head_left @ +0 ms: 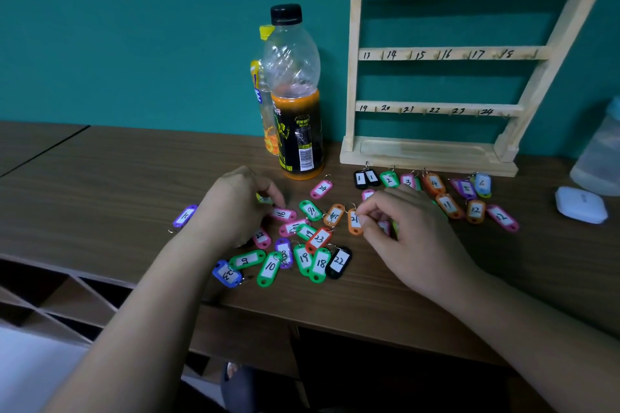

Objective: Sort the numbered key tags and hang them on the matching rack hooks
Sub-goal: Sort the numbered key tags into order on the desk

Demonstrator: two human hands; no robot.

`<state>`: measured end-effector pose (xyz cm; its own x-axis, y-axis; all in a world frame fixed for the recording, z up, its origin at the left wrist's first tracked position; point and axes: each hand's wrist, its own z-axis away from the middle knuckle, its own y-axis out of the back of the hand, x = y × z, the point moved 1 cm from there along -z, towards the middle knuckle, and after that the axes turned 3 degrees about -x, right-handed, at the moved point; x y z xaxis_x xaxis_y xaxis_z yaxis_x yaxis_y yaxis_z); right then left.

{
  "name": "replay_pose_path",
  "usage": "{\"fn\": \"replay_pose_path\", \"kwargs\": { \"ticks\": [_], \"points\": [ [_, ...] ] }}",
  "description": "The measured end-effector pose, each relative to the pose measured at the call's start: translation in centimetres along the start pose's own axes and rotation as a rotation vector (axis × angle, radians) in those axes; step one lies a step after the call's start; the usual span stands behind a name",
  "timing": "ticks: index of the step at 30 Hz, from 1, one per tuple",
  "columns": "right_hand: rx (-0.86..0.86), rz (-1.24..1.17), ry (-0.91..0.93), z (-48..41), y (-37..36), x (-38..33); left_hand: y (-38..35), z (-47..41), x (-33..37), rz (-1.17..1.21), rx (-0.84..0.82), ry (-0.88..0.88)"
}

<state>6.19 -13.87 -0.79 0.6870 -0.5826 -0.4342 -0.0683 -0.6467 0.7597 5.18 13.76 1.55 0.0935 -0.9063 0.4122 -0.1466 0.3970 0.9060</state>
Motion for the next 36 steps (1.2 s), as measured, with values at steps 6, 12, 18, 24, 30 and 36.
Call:
{"fn": "replay_pose_path", "kwargs": {
  "ticks": [6, 12, 18, 24, 30, 36],
  "points": [
    [-0.005, -0.003, 0.001, 0.0, -0.1, 0.1, -0.8, -0.6, 0.5, 0.032, 0.210, -0.123],
    [0.001, -0.011, -0.001, -0.1, -0.1, 0.1, -1.6, 0.1, 2.4, 0.085, 0.077, -0.285],
    [0.003, 0.002, 0.007, -0.1, -0.2, 0.1, -2.2, 0.1, 2.9, 0.075, -0.063, -0.339],
    [-0.007, -0.001, 0.006, -0.1, -0.2, 0.3, -2.0, -0.4, 3.2, 0.104, -0.008, -0.285],
    [-0.011, -0.005, 0.005, -0.1, -0.2, 0.4, -0.9, -0.4, 3.2, 0.201, 0.082, -0.239],
    [-0.017, -0.022, 0.006, -0.1, -0.3, 0.4, -0.7, -0.4, 3.1, 0.268, 0.088, -0.169]
  ]
}}
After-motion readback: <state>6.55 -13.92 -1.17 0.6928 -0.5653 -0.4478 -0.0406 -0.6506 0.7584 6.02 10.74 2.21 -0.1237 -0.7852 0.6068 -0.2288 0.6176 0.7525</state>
